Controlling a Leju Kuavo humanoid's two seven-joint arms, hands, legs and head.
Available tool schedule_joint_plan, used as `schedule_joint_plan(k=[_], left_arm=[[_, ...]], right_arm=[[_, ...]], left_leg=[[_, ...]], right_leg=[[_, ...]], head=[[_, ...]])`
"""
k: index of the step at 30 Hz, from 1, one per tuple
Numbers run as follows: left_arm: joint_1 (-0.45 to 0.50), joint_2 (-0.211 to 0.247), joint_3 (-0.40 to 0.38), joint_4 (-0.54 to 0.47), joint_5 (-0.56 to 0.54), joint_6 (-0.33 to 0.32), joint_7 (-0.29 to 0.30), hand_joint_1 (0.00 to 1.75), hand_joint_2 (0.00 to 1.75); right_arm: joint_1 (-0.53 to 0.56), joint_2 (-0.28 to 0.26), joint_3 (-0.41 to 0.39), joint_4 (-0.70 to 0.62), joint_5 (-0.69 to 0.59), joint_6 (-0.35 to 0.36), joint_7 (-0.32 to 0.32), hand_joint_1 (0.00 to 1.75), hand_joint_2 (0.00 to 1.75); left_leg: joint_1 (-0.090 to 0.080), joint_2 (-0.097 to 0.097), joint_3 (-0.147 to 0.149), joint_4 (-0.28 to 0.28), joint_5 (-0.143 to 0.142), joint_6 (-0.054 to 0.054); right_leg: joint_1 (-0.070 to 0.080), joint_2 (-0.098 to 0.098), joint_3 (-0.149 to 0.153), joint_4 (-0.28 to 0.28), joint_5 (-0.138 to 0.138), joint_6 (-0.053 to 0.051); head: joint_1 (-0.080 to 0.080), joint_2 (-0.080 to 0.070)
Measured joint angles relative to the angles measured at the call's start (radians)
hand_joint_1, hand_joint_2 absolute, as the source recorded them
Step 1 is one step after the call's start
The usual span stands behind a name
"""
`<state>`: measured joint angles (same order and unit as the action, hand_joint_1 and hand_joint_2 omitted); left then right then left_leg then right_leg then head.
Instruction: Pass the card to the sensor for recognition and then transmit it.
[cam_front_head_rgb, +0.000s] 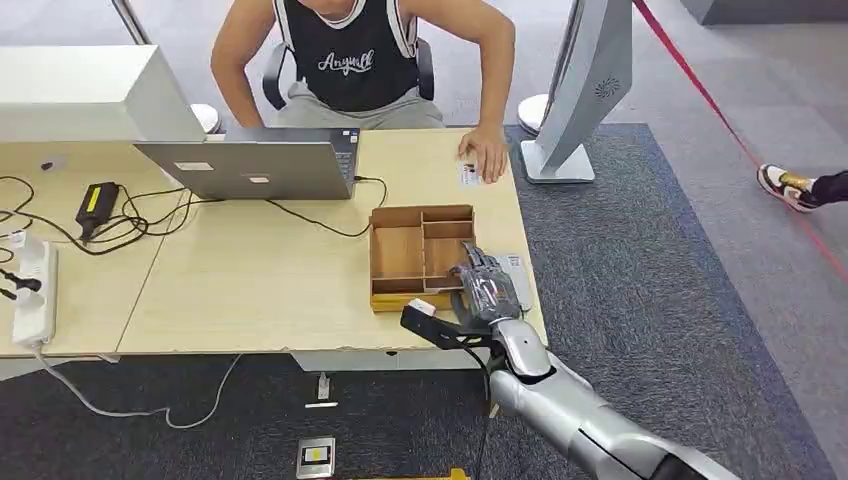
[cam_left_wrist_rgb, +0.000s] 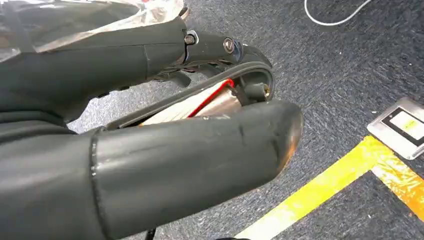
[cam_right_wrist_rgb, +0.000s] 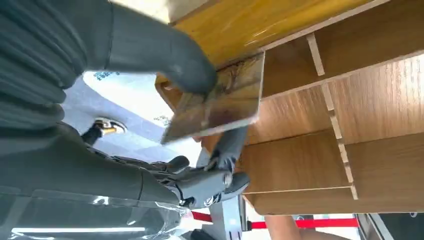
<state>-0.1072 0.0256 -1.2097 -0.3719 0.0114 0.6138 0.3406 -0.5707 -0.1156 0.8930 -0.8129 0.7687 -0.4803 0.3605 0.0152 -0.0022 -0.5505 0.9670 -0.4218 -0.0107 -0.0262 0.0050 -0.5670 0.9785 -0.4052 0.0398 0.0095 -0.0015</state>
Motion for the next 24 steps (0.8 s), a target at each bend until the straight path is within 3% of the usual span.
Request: schedule_joint_plan(k=[24], left_arm=[[-0.002, 0.000, -0.002, -0.006, -0.009, -0.007, 0.009, 0.00, 0.00]], right_arm=[[0.002, -0.001, -0.001, 0.000, -0.003, 0.002, 0.013, 1.75, 1.75]], left_leg=[[0.000, 0.000, 0.000, 0.000, 0.000, 0.000]], right_leg=[[0.000, 0.000, 0.000, 0.000, 0.000, 0.000]], head=[[0.000, 0.000]])
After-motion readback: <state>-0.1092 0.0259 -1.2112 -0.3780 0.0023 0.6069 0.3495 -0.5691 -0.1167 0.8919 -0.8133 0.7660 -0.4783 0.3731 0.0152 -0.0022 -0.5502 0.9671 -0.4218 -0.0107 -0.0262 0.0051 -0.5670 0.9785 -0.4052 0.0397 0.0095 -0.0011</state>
